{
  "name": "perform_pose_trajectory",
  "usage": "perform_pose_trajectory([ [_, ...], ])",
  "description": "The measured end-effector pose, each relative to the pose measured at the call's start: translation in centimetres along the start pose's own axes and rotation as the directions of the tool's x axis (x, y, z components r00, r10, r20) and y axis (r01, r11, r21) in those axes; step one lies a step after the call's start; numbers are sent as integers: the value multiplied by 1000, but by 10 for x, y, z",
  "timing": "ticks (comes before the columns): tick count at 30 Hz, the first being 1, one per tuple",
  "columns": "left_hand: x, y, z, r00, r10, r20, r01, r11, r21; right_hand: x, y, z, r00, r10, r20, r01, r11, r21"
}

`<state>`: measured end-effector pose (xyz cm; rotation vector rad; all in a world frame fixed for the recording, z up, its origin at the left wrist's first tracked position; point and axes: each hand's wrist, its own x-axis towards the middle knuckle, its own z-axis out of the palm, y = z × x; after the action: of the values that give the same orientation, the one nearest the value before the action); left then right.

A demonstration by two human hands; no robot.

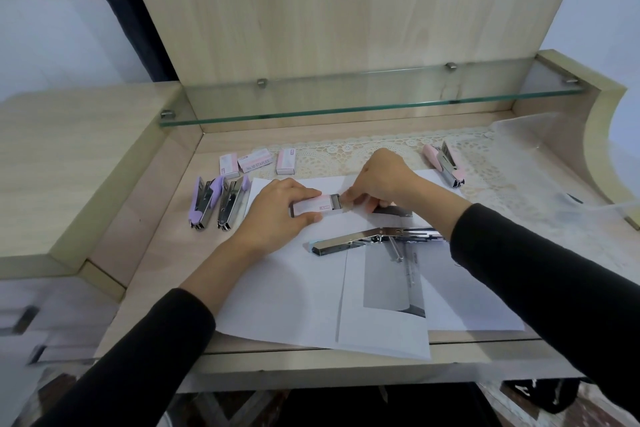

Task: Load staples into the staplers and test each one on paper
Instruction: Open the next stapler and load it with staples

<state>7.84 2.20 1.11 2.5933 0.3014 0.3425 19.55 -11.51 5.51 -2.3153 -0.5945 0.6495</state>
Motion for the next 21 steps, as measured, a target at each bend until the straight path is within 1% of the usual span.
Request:
perform_pose_trajectory([
  [3,0,3,-2,1000,15,-4,-15,1000,10,-3,-5,4,999,-26,44,27,999,-21],
  [7,0,4,-10,1000,14,8,-14,999,30,-1,6,0,993,-121,-4,121,988,93],
  [8,0,4,-11,1000,12,15,-13,999,39,-1,9,0,989,-150,-9,150,984,93],
  [10,1,4,-12,1000,18,23,-20,998,54,0,14,1,973,-228,-27,229,972,50],
  [13,1,5,-11,999,20,27,-22,997,72,0,19,5,936,-341,-83,337,940,-59],
  [15,2,5,-12,1000,12,27,-14,997,71,0,23,5,902,-424,-80,405,895,-186],
  [17,2,6,-12,1000,2,31,-4,998,67,1,31,6,873,-484,-65,453,853,-259],
  [19,3,9,-11,999,-4,42,1,997,74,2,37,6,858,-507,-75,474,841,-262],
  [21,6,14,-8,999,9,42,-12,997,75,3,40,7,860,-503,-88,476,852,-219],
])
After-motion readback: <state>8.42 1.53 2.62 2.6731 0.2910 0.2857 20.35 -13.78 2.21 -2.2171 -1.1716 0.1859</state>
